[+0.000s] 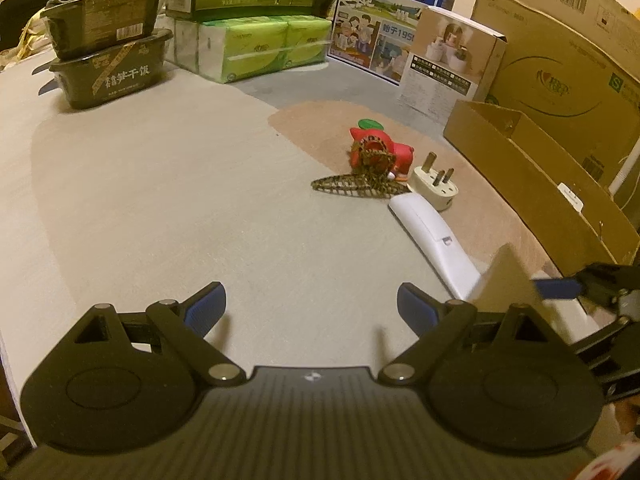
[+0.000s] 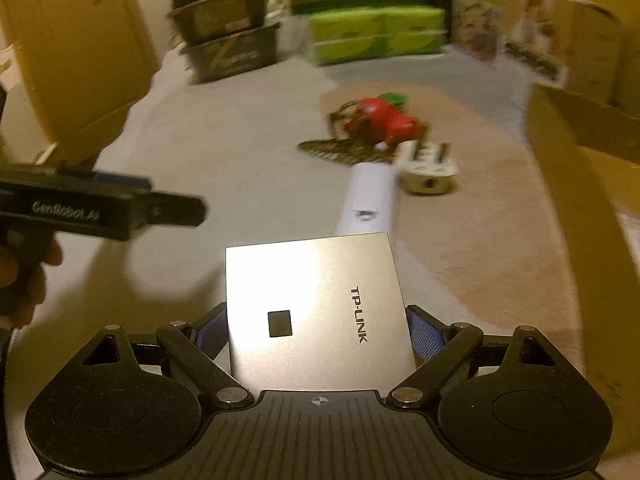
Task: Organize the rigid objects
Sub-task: 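Grasp the white remote with the left tool while the right tool lifts the gold panel, then carry the white remote and gold panel over the cardboard tray with both tools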
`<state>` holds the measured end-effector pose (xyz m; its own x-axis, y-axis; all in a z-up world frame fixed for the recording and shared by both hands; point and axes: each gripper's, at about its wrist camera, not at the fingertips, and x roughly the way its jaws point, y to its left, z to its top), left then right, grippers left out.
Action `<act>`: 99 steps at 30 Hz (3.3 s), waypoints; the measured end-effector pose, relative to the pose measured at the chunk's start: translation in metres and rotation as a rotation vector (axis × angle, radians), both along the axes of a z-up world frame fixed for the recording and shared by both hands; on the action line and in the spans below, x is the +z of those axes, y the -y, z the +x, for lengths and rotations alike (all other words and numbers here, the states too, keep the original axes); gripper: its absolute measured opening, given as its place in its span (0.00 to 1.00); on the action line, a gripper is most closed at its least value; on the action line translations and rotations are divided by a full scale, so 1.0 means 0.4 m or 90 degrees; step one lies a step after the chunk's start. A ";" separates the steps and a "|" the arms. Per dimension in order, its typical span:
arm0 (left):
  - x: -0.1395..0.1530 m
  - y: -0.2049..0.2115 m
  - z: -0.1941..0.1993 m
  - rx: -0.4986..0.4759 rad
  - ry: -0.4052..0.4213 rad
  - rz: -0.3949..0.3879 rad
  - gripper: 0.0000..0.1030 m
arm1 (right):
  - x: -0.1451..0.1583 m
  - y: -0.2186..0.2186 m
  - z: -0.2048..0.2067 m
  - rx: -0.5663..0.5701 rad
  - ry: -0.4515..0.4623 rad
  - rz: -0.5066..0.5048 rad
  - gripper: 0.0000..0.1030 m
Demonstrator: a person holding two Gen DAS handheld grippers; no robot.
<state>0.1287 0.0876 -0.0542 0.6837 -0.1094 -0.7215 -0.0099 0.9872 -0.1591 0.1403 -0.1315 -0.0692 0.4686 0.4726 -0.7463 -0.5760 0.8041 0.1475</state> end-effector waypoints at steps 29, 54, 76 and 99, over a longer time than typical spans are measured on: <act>-0.053 0.243 0.158 -0.088 -0.027 0.014 0.34 | -0.031 0.153 -0.070 -0.131 0.020 -0.027 0.87; -0.072 0.213 0.080 -0.144 0.009 0.111 0.39 | -0.044 0.152 -0.076 -0.073 0.042 0.012 0.88; -0.042 0.216 0.017 -0.116 0.010 0.094 0.34 | -0.018 0.151 -0.132 -0.124 0.089 -0.016 0.84; 0.079 0.257 -0.050 -0.111 0.069 0.060 0.33 | 0.089 0.230 -0.187 -0.185 0.141 0.026 0.84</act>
<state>0.1086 -0.0151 -0.0227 0.7346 -0.1691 -0.6571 0.1752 0.9829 -0.0571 0.0655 -0.2235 -0.0337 0.7353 0.3238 -0.5954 -0.3466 0.9346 0.0803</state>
